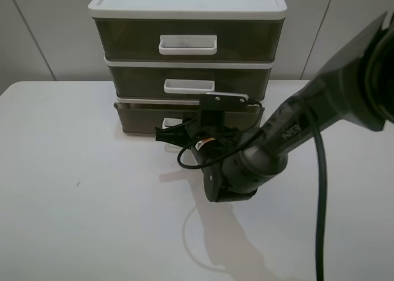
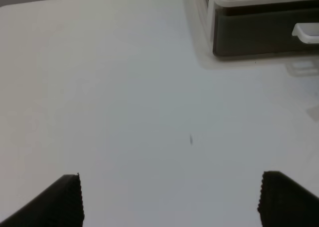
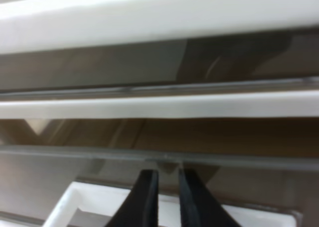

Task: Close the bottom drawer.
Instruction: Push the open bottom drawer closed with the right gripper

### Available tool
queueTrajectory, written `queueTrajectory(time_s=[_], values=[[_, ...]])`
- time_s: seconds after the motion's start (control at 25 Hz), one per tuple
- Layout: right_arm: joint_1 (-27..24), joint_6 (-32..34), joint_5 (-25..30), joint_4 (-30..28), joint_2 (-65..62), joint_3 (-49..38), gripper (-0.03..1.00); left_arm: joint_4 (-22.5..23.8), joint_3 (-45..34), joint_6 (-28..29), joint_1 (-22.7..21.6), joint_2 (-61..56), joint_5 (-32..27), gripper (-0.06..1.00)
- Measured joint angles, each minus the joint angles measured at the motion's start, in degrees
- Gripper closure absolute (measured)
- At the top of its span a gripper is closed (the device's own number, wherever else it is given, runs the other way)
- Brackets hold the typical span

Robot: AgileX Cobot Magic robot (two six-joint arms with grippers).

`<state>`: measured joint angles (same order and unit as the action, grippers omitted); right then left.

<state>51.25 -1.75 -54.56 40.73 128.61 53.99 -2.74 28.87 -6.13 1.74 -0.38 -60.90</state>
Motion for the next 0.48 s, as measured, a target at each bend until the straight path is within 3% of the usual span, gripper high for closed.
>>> queueTrajectory(time_s=[0.28, 0.48], values=[[-0.3, -0.61, 0.2, 0.21, -0.08, 0.0, 0.95, 0.0, 0.0, 0.0, 0.0, 0.0, 0.0, 0.23], [-0.23, -0.81, 3.7, 0.6, -3.25, -1.33, 0.95, 0.0, 0.0, 0.0, 0.0, 0.0, 0.0, 0.23]])
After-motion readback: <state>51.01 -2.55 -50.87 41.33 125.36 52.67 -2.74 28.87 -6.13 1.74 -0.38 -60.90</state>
